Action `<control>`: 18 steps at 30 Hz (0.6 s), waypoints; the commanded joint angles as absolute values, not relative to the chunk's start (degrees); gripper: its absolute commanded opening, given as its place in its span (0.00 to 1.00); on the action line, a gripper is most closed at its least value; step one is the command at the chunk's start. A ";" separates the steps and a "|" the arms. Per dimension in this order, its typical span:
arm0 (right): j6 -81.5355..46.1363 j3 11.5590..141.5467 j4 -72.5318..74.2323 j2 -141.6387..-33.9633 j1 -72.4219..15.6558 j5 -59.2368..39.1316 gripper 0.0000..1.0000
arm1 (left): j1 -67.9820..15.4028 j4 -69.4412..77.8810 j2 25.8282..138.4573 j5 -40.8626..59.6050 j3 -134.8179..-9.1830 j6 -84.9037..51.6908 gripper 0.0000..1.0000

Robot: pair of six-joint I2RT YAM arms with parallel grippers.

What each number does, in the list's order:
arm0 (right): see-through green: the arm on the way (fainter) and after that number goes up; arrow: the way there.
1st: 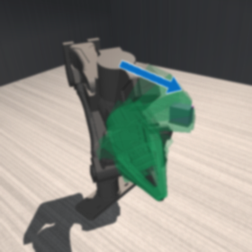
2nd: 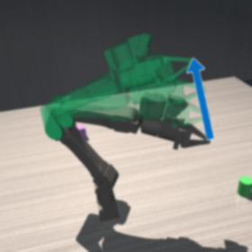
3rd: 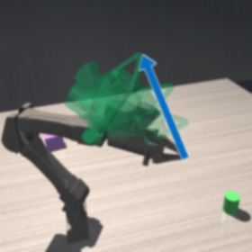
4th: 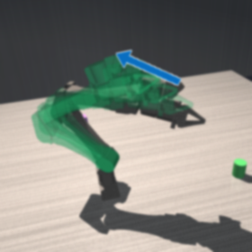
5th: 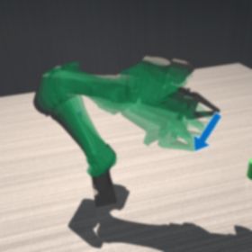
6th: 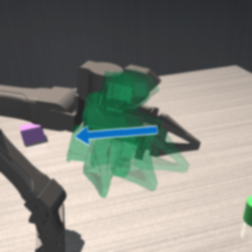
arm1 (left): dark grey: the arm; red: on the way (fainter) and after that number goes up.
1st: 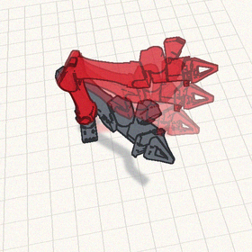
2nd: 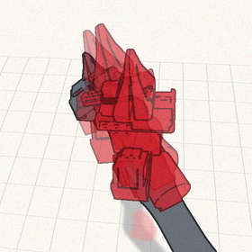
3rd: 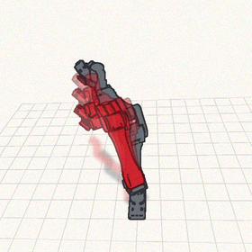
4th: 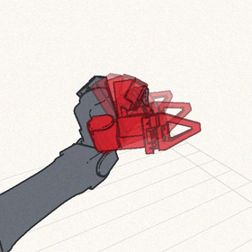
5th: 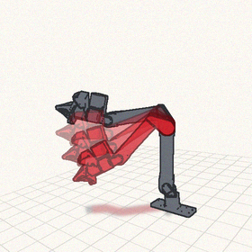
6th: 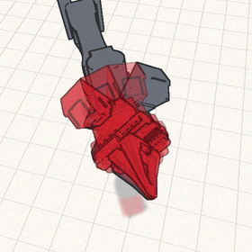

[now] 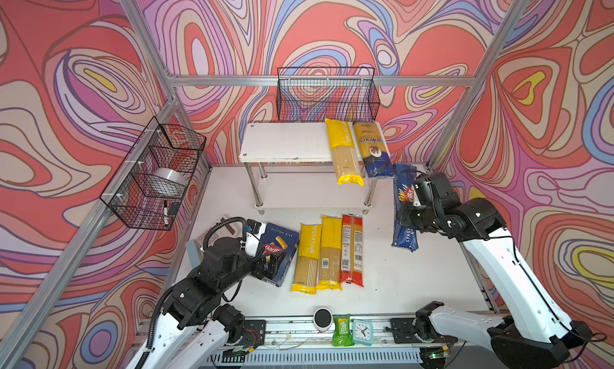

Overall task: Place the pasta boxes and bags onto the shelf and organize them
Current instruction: 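Carry the upright Barilla box over the shelf top with the right gripper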

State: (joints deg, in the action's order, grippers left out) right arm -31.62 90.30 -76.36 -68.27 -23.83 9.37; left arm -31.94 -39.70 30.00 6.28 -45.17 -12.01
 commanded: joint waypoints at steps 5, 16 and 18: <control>-27.37 104.93 -75.65 -73.15 -24.23 11.67 0.17 | -32.16 -41.02 30.75 6.46 -45.60 -11.65 1.00; -24.80 121.39 -79.39 -80.18 -24.26 11.00 0.17 | -32.08 -41.05 29.72 5.96 -45.50 -11.56 1.00; -24.44 124.33 -79.76 -81.82 -24.26 9.13 0.17 | -32.10 -41.04 29.74 5.87 -45.59 -11.53 1.00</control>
